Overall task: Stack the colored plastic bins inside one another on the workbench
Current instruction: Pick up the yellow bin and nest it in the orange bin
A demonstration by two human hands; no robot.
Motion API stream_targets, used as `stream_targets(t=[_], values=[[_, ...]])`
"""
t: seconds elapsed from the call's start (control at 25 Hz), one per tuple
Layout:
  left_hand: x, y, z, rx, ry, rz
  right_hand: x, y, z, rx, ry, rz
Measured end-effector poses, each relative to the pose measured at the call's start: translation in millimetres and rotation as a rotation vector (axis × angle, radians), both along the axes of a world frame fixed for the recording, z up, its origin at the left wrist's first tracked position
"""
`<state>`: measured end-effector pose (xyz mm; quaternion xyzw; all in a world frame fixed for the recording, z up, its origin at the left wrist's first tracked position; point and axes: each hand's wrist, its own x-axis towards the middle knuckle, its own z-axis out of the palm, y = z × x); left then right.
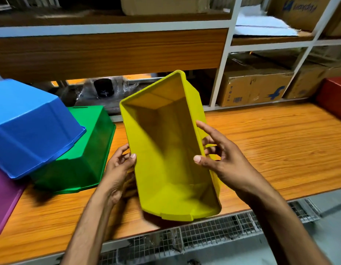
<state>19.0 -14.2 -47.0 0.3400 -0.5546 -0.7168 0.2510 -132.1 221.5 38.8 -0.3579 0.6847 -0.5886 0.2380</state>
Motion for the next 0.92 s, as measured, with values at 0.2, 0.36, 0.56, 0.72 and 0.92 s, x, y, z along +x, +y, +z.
stream_targets(t=[0.2,0.36,0.56,0.72,0.92], values=[[17,5,24,-0.146,0.009,-0.06,-18,11,-15,-0.038,-0.149,-0.058],[28,13,32,-0.223,0.012,-0.078,-22,15,-35,-0.005,-0.166,-0.169],[34,31,33,-0.257,0.062,-0.121,-8,33,-51,-0.009,-0.208,-0.318],[23,56,31,-0.346,0.082,-0.166,5,60,-60,-0.013,-0.157,-0.505],[-13,109,21,-0.415,0.122,-0.188,27,120,-58,0.042,-0.097,-0.698]])
